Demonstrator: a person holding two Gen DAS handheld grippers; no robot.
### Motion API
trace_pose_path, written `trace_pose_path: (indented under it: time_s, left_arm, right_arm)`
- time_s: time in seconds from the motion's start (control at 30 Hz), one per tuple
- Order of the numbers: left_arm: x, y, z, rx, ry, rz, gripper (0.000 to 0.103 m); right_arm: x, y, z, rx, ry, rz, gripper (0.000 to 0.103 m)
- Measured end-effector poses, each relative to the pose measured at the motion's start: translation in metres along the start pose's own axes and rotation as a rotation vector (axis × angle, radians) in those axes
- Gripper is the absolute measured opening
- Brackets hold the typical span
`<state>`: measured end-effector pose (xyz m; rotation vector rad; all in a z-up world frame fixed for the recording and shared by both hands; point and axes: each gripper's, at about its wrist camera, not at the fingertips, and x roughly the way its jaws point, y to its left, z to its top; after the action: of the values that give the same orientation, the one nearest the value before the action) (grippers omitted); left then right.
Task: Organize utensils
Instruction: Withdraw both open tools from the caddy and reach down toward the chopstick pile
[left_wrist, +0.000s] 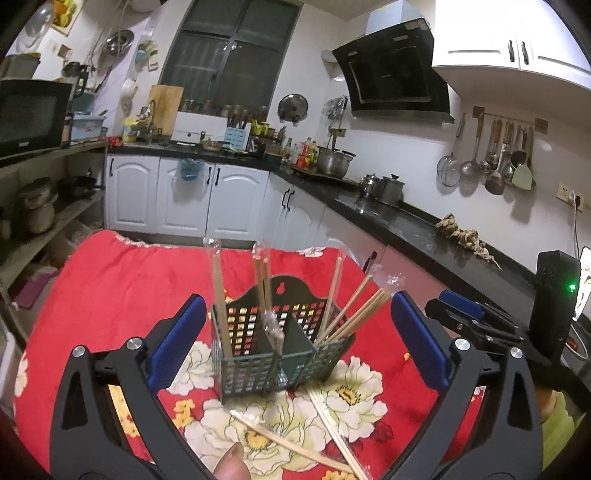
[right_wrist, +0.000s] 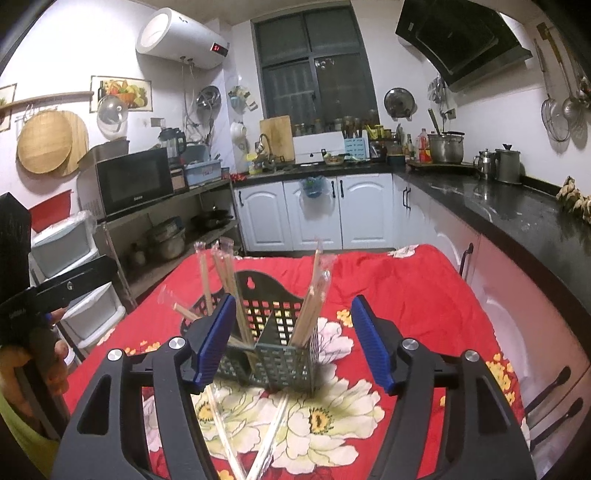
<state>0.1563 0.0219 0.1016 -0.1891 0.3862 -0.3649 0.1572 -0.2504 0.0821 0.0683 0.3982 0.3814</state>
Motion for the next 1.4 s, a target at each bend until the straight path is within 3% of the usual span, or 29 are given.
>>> trace_pose_path:
  time_s: [0.6,1.2,1.3,1.37,1.4]
  left_arm:
    - [0.018,0.03,-0.055,-0.075,0.153,0.051,0.092]
    - [0.062,0.061,-0.107,-0.188,0.345,0.089,0.092]
    - [0.067,0.067,-0.114,-0.216,0.365,0.089,0.079]
    - [0.069,0.071,-0.118,-0.251,0.375,0.073,0.062]
    - [0.07,0.073,-0.119,-0.265,0.384,0.067,0.061]
  right_arm:
    - [0.013,0.003,-0.029,-0.012,0.094,0.004,0.063]
    - [0.058,0.001,-0.059,-0.042,0.238,0.018,0.062]
    - [0.067,-0.001,-0.064,-0.042,0.265,0.013,0.062]
    - [0.073,-0.003,-0.067,-0.04,0.286,0.01,0.062]
    - [0.076,-0.004,-0.068,-0.041,0.295,0.011,0.06]
